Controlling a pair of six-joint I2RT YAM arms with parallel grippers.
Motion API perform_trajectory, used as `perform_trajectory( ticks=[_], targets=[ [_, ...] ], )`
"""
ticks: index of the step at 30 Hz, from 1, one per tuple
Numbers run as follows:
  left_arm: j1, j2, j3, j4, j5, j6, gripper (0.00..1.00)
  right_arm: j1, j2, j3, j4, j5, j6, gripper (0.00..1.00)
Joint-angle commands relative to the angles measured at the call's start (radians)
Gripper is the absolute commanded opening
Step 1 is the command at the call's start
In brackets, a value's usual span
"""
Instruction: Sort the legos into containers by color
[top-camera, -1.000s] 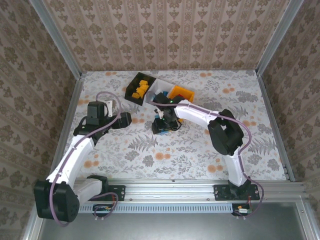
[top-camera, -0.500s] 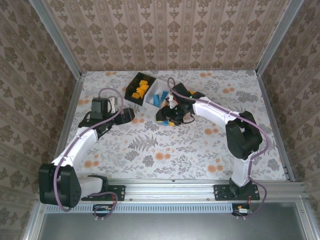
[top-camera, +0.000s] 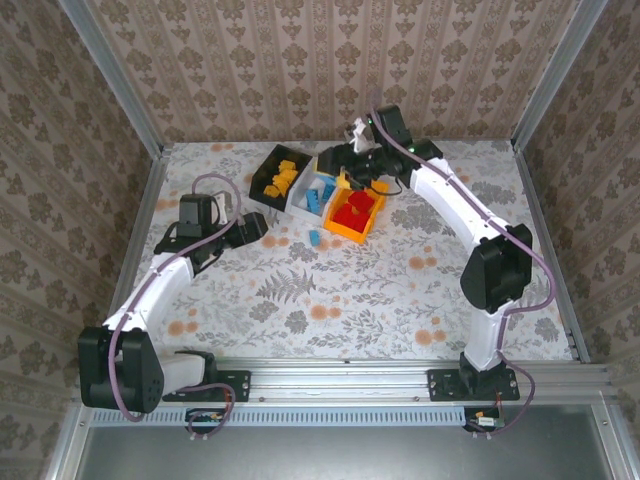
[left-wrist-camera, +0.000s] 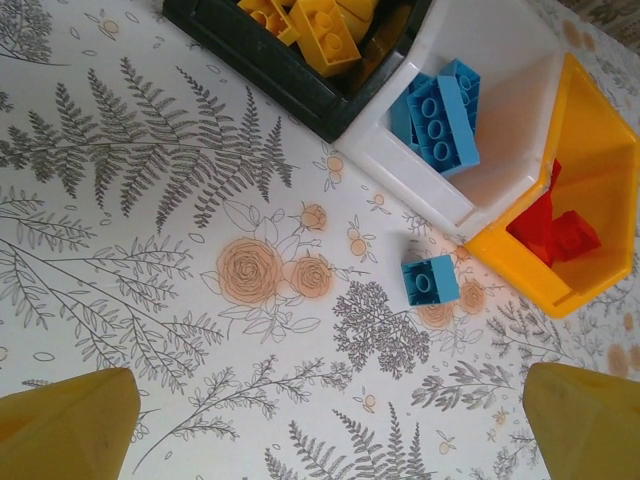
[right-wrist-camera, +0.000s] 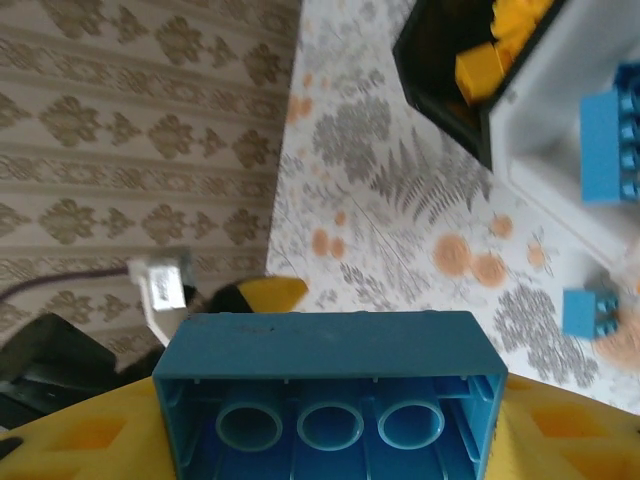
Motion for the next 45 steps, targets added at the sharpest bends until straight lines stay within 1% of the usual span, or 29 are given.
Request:
perform_trajectory(
  ticks=[1,7,11,17,28,45],
  targets=[
    [0.002,-0.011,0.004,-0.004,0.034,-0.035,1.00,-0.009,0.078,0.097,-0.029,0.029,0.042,0.54],
    [0.001,-0.055,-0.040,-0.018,0.028,-0.066,1.00,-0.011,0.205,0.298,-0.171,0.135,0.035,0.53],
    [0.000,-0.085,-0.059,-0.038,0.036,-0.072,1.00,-0.006,0.301,0.429,-0.260,0.172,0.008,0.52],
    [0.002,-0.131,-0.075,-0.078,0.025,-0.053,1.00,-0.004,0.411,0.550,-0.318,0.200,-0.011,0.52],
    [0.011,-0.151,-0.085,-0.117,0.035,-0.042,1.00,-0.005,0.542,0.643,-0.326,0.232,-0.020,0.50],
    [0.031,-0.085,-0.048,-0.135,0.059,-0.015,1.00,-0.007,0.652,0.655,-0.188,0.220,0.049,0.48]
  ],
)
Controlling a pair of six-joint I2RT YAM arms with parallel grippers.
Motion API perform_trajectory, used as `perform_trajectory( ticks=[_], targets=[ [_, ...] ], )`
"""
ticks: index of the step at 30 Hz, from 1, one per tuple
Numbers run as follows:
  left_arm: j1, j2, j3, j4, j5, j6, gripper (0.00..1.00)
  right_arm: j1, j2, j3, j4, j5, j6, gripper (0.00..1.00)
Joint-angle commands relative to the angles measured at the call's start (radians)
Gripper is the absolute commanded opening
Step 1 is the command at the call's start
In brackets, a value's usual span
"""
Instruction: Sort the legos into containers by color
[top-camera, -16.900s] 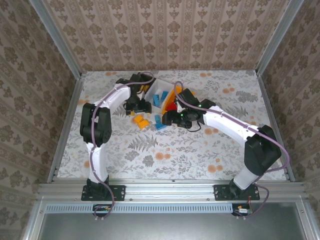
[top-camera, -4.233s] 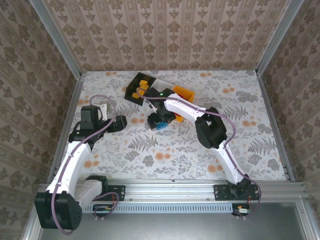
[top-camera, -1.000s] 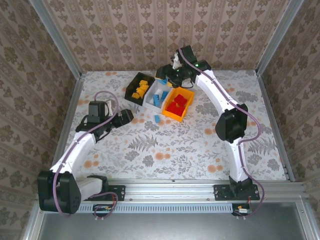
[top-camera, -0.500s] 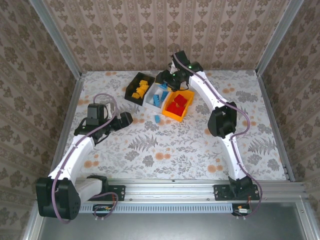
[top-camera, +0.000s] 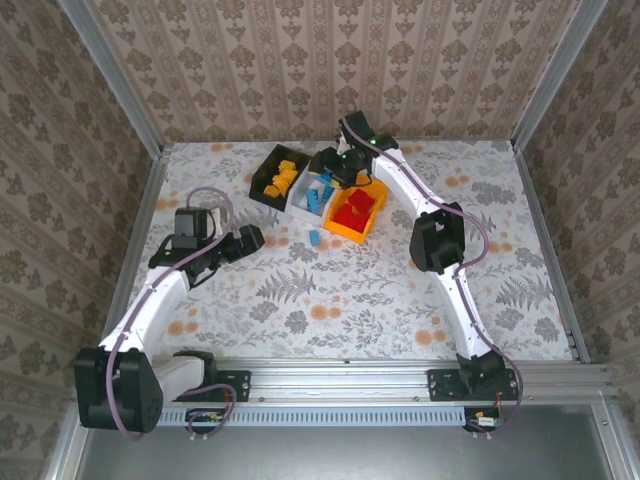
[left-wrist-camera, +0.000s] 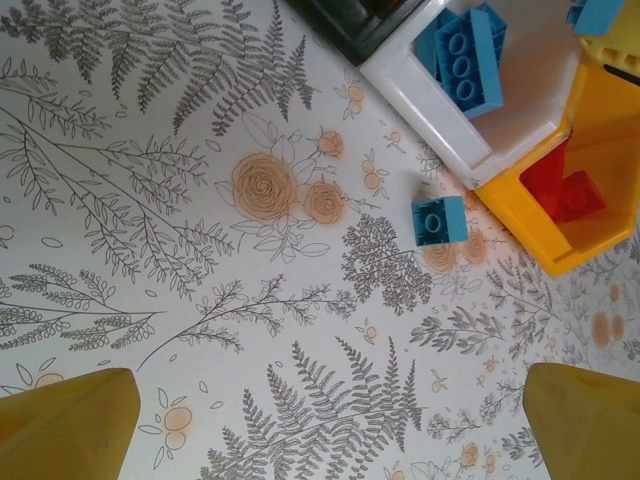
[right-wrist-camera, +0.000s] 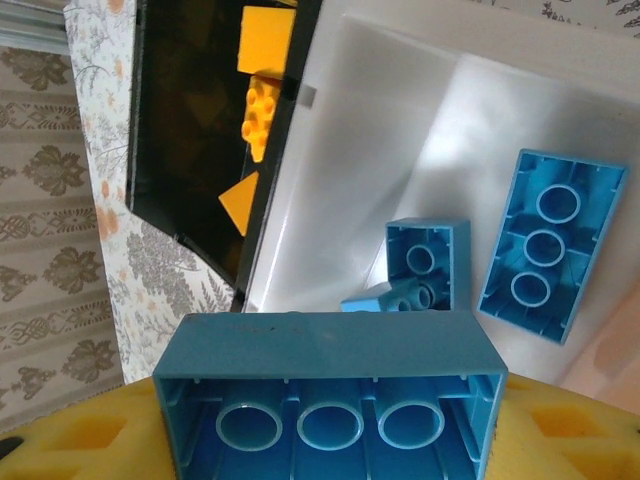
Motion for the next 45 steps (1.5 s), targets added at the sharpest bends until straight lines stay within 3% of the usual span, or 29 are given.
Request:
perform_trajectory(
  ticks=[1,12,28,32,33,45],
  targets=[
    [0.006,0.016,0.030,-0.036,0.022,0.031,1.00,-0.001,0.030,0.037,0.038,0.009,0.026,0.49],
    [0.019,0.044,0.044,-0.043,0.028,0.049,1.00,-0.006,0.079,0.041,0.075,0.037,0.050,0.51],
    [0.020,0.060,0.057,-0.052,0.018,0.070,1.00,-0.006,0.115,0.068,0.101,0.033,0.090,0.69],
    [0.020,0.065,0.059,-0.041,0.020,0.067,1.00,-0.007,0.106,0.068,0.095,0.036,0.081,0.97],
    [0.018,0.067,0.061,-0.037,0.020,0.066,1.00,-0.008,0.100,0.068,0.096,0.037,0.076,1.00],
    [0.018,0.079,0.065,-0.004,0.014,0.059,1.00,-0.009,-0.020,0.067,0.092,0.079,-0.017,1.00]
  ],
)
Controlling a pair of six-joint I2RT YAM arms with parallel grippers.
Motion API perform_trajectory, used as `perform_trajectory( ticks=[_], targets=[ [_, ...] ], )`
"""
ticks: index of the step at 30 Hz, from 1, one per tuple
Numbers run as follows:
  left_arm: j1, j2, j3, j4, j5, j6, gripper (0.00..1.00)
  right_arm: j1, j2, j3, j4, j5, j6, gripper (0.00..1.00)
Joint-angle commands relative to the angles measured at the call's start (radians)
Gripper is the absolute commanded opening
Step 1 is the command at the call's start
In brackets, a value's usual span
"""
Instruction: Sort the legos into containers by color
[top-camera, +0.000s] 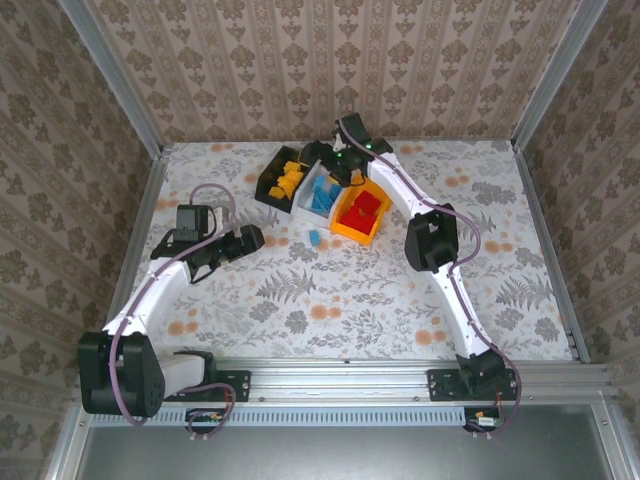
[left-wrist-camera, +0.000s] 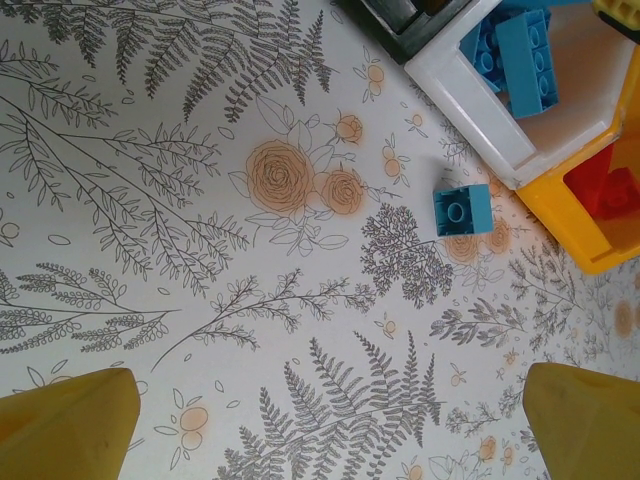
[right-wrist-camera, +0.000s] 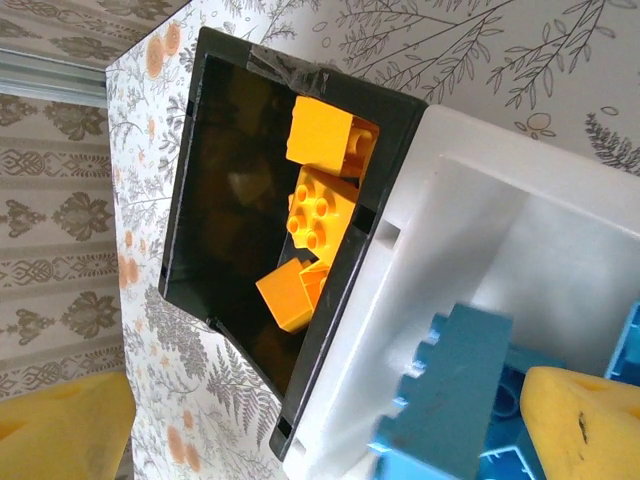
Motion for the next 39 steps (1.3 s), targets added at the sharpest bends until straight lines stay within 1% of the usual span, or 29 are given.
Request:
perform_trajectory(
  ticks=[1,6,9,10,11,14,17,18,20,24,27,29,30,31,34,37,39],
  targets=[
    [0.004,0.007,0.031,0.021,0.002,0.019,1.00,-0.007,-0.105,0.003,-0.042,0.050,-0.047,1.00],
    [0.002,0.009,0.034,0.029,-0.006,0.009,1.00,0.002,-0.198,-0.011,-0.012,0.070,-0.104,1.00],
    [-0.003,0.010,0.034,0.052,0.002,0.002,1.00,0.013,-0.277,-0.035,0.009,0.113,-0.165,1.00],
    [-0.011,0.014,0.040,0.055,0.000,0.003,1.00,0.015,-0.312,-0.059,0.017,0.129,-0.160,1.00],
    [-0.017,0.021,0.048,0.049,-0.007,0.004,1.00,0.013,-0.341,-0.081,0.026,0.130,-0.153,1.00],
    [-0.069,0.063,0.107,-0.002,-0.038,0.058,1.00,-0.017,-0.446,-0.197,0.074,0.070,-0.131,1.00],
    [-0.135,0.138,0.183,-0.066,-0.048,0.107,1.00,-0.071,-0.565,-0.386,0.176,-0.035,-0.068,1.00],
    [-0.155,0.166,0.210,-0.089,-0.054,0.116,1.00,-0.090,-0.604,-0.436,0.185,-0.073,-0.062,1.00],
    [-0.197,0.215,0.251,-0.116,-0.066,0.127,1.00,-0.118,-0.675,-0.521,0.163,-0.102,-0.096,0.99],
    [-0.249,0.310,0.311,-0.131,-0.056,0.110,1.00,-0.143,-0.833,-0.703,0.038,-0.055,-0.225,0.95],
    [-0.288,0.387,0.373,-0.174,-0.069,0.109,0.99,-0.158,-0.954,-0.900,0.022,-0.036,-0.243,0.91],
    [-0.318,0.432,0.408,-0.195,-0.085,0.120,0.99,-0.158,-1.028,-1.033,0.017,0.008,-0.236,0.88],
    [-0.319,0.452,0.425,-0.201,-0.094,0.121,0.98,-0.159,-1.066,-1.107,0.017,0.032,-0.213,0.87],
    [-0.356,0.472,0.439,-0.209,-0.101,0.121,0.98,-0.163,-1.100,-1.176,0.026,0.048,-0.185,0.85],
    [-0.377,0.522,0.476,-0.223,-0.111,0.113,0.96,-0.161,-1.174,-1.351,0.047,0.086,-0.126,0.78],
    [-0.395,0.569,0.519,-0.250,-0.128,0.111,0.94,-0.148,-1.211,-1.472,0.050,0.108,-0.104,0.69],
    [-0.403,0.599,0.547,-0.264,-0.141,0.113,0.92,-0.129,-1.211,-1.531,0.055,0.110,-0.102,0.66]
  ],
)
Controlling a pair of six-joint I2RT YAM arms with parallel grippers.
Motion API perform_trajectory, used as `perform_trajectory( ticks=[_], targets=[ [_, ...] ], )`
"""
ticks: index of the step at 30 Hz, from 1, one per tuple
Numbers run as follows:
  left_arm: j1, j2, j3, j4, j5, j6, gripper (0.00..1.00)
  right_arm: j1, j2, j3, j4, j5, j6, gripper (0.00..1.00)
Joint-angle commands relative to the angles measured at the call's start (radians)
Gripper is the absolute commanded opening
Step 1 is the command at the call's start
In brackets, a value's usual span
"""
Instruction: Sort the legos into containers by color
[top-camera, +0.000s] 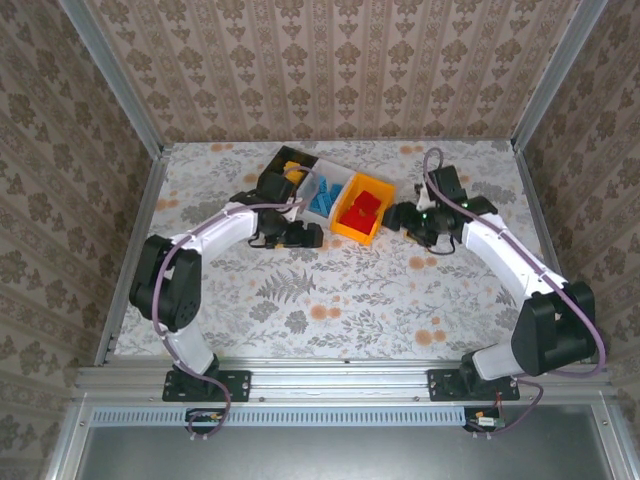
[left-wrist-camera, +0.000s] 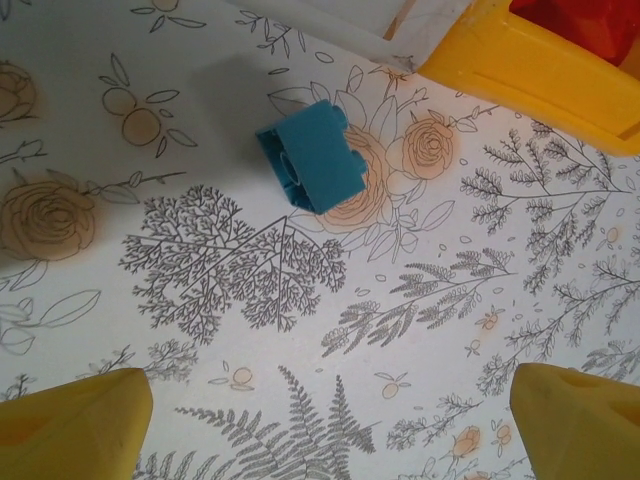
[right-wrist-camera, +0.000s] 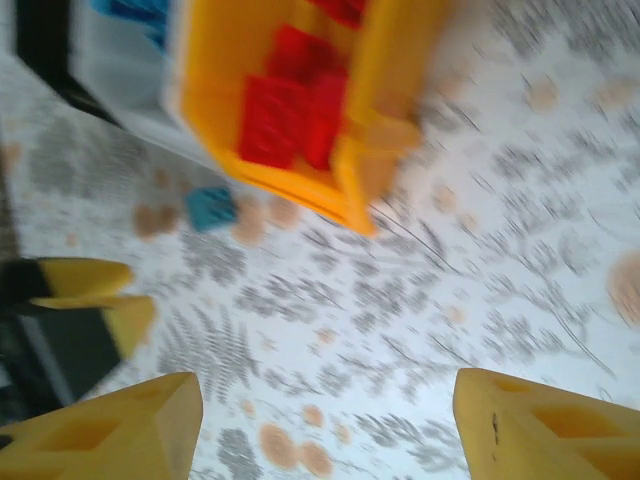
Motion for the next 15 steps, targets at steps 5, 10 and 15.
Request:
perform_trajectory(
  ticks=[5,10,15],
  targets=[
    [-0.016,0.110,0.126,-0.108,-0.072,0.021,0.84,0.071,-0.053,-0.141,0.009,0.036,0.034,0.65],
    [-0.024,0.181,0.192,-0.144,-0.099,0.034,0.77,0.107,-0.038,-0.148,0.024,0.023,0.046,0.65],
    [-0.046,0.243,0.267,-0.173,-0.107,0.053,0.75,0.118,-0.038,-0.142,0.021,0.029,0.047,0.65]
  ],
)
